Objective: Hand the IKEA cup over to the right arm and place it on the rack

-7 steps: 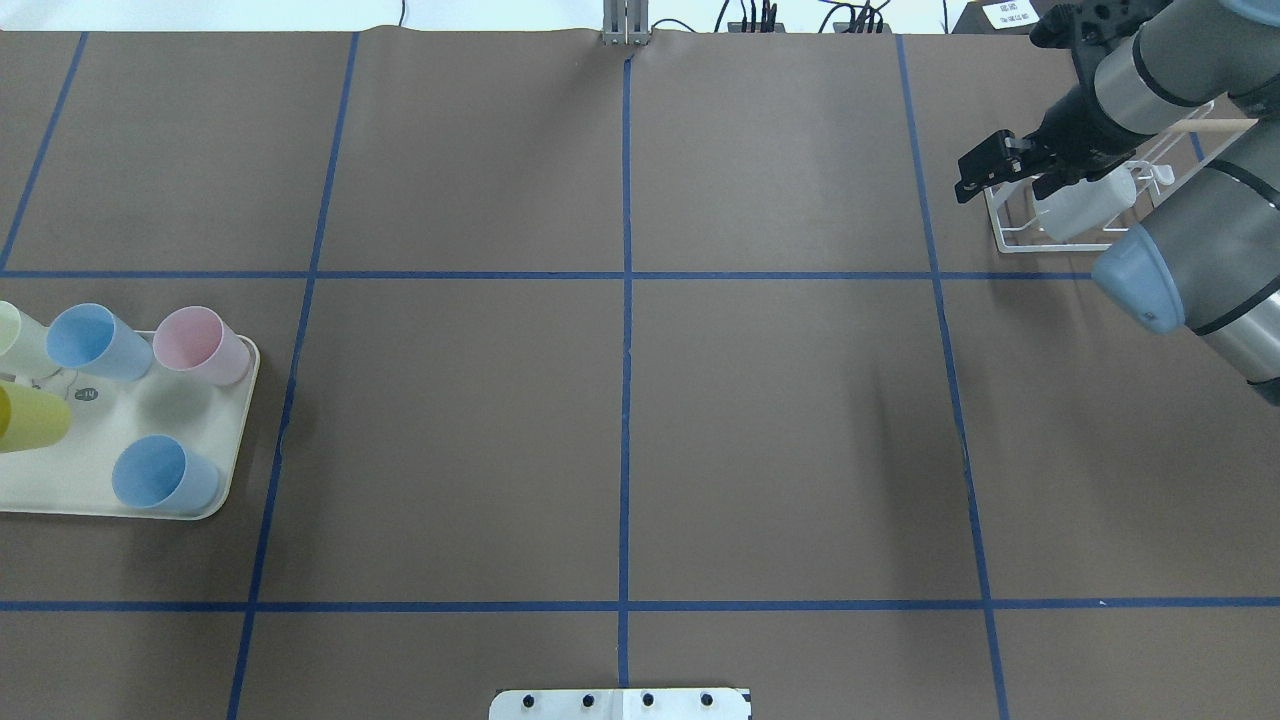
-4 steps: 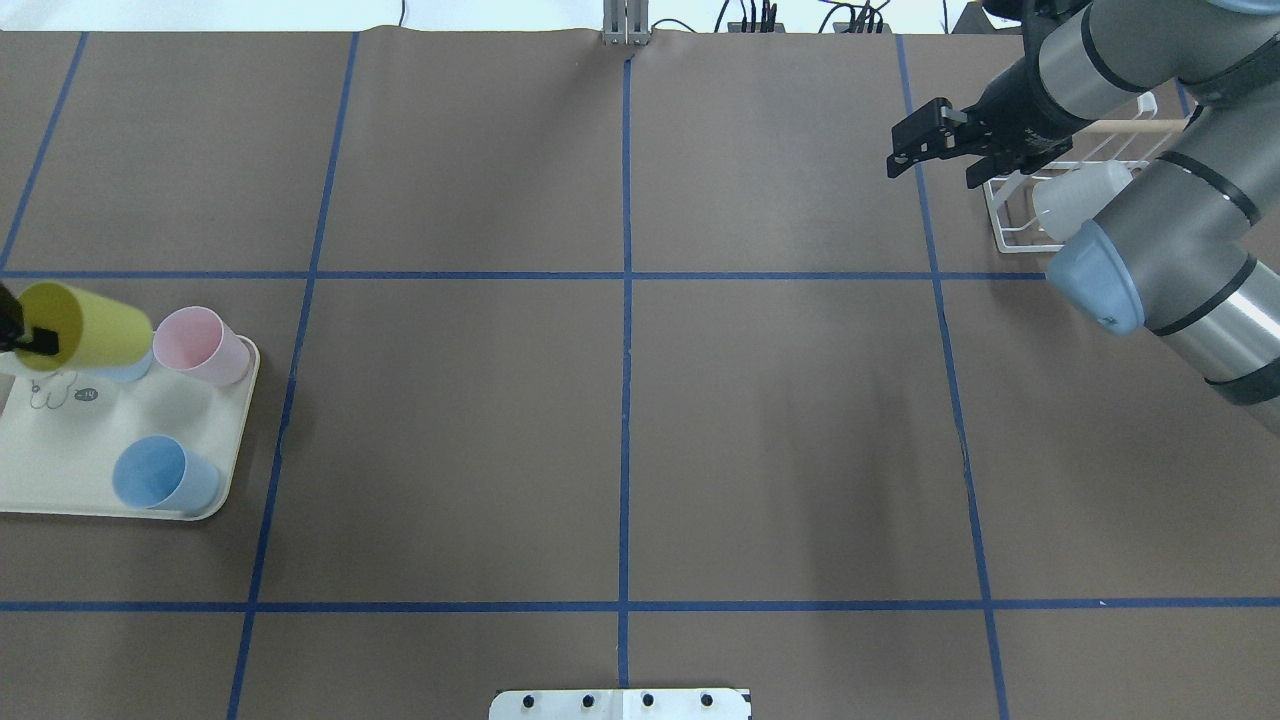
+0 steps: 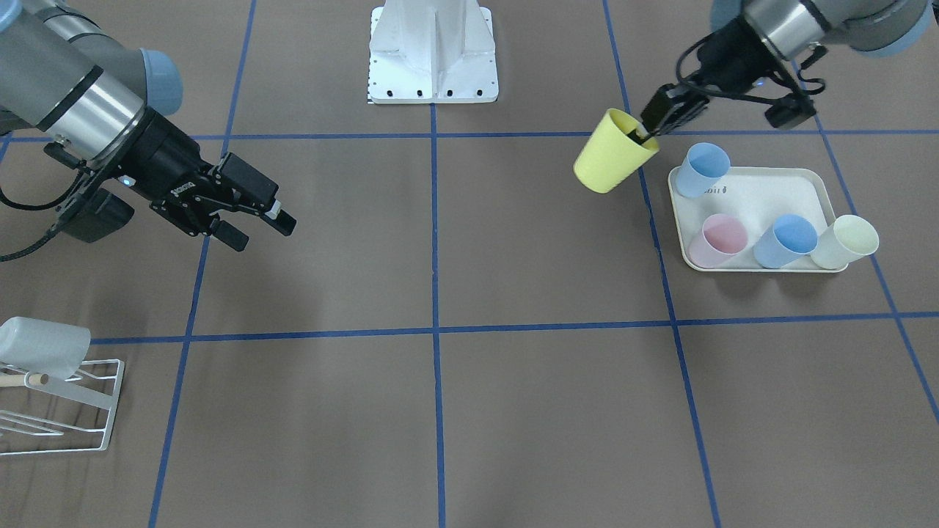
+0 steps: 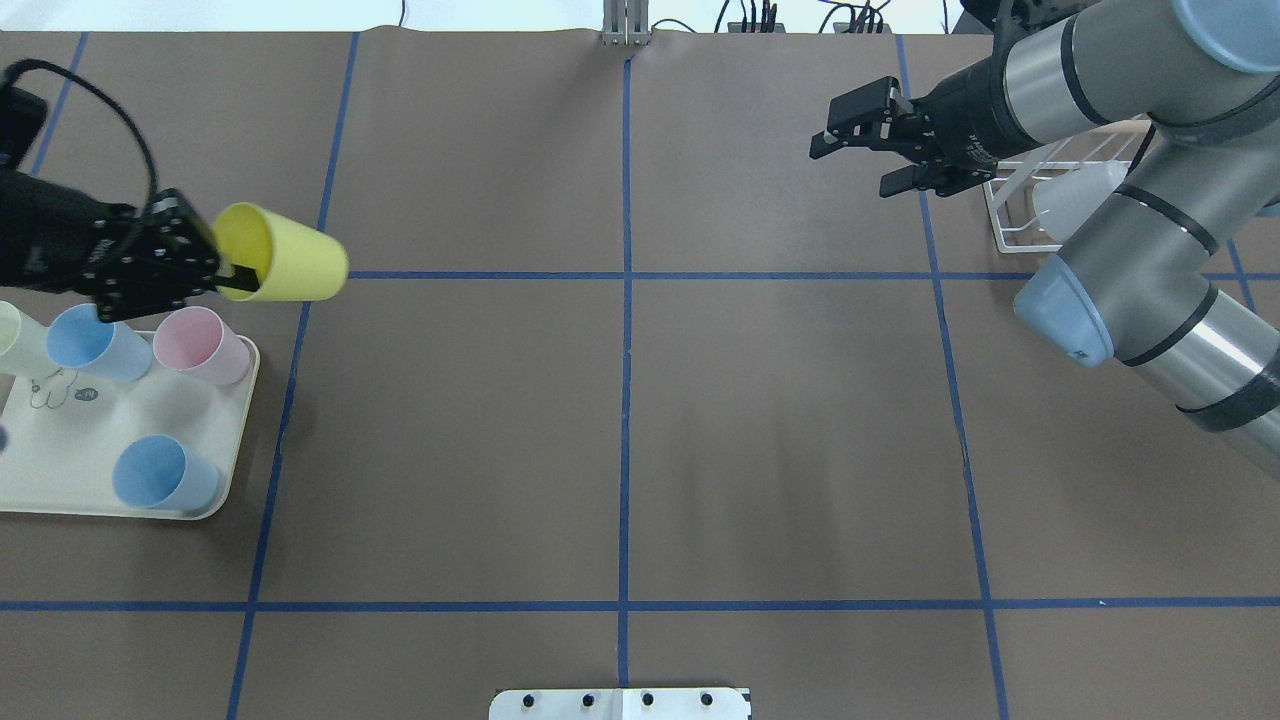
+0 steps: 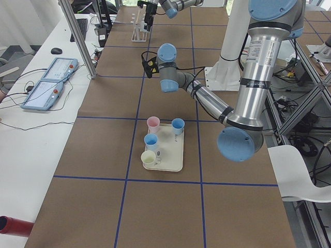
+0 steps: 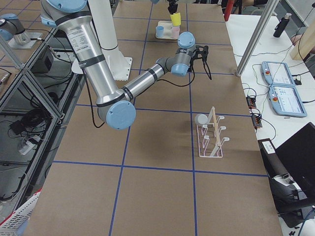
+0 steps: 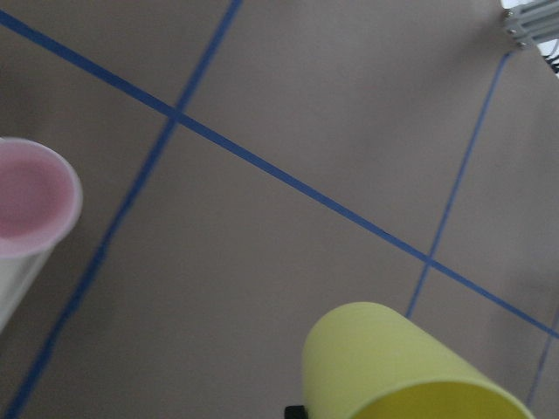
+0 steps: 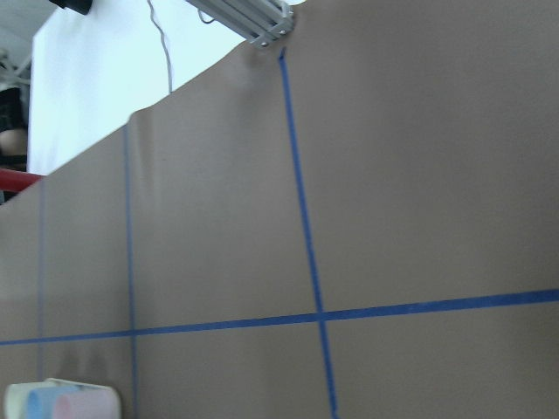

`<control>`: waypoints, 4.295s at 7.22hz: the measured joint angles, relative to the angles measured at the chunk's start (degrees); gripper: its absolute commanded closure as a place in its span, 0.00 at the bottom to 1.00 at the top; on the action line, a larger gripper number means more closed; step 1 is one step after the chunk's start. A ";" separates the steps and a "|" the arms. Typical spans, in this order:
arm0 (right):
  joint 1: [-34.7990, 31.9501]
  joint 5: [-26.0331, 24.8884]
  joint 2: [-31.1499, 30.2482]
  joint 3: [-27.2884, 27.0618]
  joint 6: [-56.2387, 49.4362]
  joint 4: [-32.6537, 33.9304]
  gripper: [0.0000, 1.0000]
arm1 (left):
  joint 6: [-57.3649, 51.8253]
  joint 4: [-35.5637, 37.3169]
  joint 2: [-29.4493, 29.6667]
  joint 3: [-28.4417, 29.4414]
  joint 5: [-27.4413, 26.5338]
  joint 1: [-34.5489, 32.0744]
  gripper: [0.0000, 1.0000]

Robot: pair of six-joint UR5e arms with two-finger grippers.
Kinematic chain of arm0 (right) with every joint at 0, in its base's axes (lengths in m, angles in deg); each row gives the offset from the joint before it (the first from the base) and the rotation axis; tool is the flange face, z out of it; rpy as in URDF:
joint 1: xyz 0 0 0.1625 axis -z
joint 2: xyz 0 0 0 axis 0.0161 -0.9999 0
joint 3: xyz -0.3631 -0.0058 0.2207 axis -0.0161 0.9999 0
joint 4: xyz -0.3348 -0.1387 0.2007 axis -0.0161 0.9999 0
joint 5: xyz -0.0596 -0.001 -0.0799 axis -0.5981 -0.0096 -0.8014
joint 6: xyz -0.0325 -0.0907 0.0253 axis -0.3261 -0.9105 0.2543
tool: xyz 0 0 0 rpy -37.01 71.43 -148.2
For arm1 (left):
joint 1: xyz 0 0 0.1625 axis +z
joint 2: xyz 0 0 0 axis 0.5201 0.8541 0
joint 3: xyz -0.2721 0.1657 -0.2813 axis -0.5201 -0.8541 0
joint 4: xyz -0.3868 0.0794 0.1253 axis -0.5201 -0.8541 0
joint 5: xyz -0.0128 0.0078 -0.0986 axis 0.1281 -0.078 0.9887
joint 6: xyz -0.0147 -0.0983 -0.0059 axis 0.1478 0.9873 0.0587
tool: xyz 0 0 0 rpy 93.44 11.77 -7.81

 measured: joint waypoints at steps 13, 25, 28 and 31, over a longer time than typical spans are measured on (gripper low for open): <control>15.67 -9.41 -1.87 0.73 26.95 -57.18 0.01 | 35.90 -62.73 15.90 19.45 -33.25 26.99 1.00; 19.24 -14.24 -1.85 0.53 28.51 -61.14 0.73 | 36.24 -62.61 19.06 21.89 -33.38 28.25 0.84; 19.19 -14.18 -1.88 0.74 28.31 -61.71 0.84 | 35.82 -62.40 18.87 21.82 -33.40 28.21 0.00; 16.40 -13.67 -3.11 0.70 28.02 -61.43 0.82 | 34.98 -61.58 17.84 21.37 -33.41 25.51 0.00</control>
